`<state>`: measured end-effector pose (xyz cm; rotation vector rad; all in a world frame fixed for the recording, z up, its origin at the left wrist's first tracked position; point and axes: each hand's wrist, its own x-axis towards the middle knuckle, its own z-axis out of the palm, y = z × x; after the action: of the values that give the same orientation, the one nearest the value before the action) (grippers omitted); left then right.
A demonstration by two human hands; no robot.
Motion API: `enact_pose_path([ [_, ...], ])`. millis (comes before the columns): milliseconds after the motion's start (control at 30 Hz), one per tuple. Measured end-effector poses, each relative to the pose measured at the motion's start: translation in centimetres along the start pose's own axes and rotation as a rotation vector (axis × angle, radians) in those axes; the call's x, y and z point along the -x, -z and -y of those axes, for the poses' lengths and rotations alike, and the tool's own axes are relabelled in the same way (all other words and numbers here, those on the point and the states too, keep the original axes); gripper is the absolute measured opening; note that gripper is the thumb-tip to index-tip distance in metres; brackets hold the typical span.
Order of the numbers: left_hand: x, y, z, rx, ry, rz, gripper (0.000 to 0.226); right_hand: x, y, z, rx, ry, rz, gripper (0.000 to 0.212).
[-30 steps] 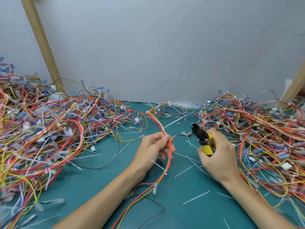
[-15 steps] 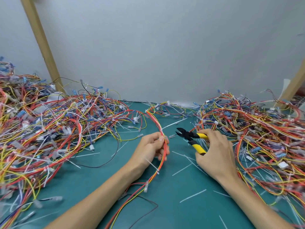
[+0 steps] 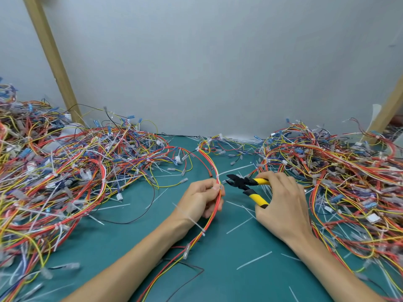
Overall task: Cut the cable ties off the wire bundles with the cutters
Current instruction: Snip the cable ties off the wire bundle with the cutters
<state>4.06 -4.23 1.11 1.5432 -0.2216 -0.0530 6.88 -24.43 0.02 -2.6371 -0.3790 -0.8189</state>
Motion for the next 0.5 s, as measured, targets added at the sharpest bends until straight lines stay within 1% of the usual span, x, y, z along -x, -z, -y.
enact_pose_path([
  [167,0.03,-0.06,-0.17,-0.015,0.007,-0.001,0.029,0.12,0.03,0.05,-0.022,0.041,-0.023,0.057],
  [400,0.21,-0.25,-0.24,-0.014,0.025,0.017,0.031,0.04,-0.2,-0.24,-0.017,0.03,-0.036,0.057],
  [500,0.12,-0.24,0.0,-0.055,0.022,0.008,0.031,0.02,-0.24,-0.22,-0.016,0.03,-0.032,0.056],
])
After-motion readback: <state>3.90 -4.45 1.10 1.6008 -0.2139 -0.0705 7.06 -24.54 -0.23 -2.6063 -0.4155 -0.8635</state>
